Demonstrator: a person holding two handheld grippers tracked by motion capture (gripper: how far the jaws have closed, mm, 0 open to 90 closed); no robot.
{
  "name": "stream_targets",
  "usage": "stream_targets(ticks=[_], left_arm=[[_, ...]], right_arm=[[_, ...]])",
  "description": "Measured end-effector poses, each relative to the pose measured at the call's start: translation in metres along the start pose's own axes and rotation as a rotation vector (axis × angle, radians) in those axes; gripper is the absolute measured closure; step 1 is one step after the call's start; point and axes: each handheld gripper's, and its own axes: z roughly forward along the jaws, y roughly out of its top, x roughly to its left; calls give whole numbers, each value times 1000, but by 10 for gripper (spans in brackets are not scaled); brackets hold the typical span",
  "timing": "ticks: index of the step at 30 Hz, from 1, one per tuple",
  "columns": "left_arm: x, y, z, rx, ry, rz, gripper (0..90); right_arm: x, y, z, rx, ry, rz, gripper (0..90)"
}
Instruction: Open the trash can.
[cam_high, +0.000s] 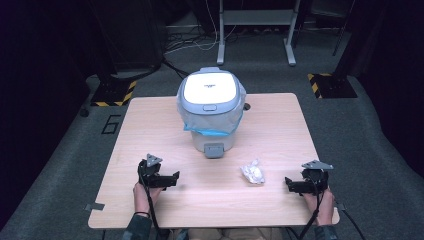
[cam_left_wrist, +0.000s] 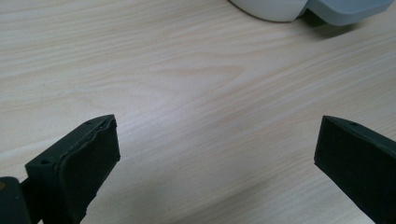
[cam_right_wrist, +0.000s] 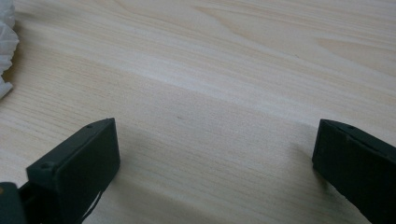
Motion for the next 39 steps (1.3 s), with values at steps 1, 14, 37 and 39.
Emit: stream_targets(ticks=[1, 14, 37, 39], left_arm=[[-1, 1, 0, -5, -4, 1, 0], [-14, 18, 3, -12, -59, 26, 0], [-51, 43, 26, -25, -160, 61, 0], [-55, 45, 30, -20, -169, 75, 0]], right_arm=[[0, 0, 0, 0, 0, 0, 0], [0, 0, 0, 0, 0, 0, 0], [0, 0, 0, -1, 0, -1, 0], [0, 0, 0, -1, 0, 0, 0]])
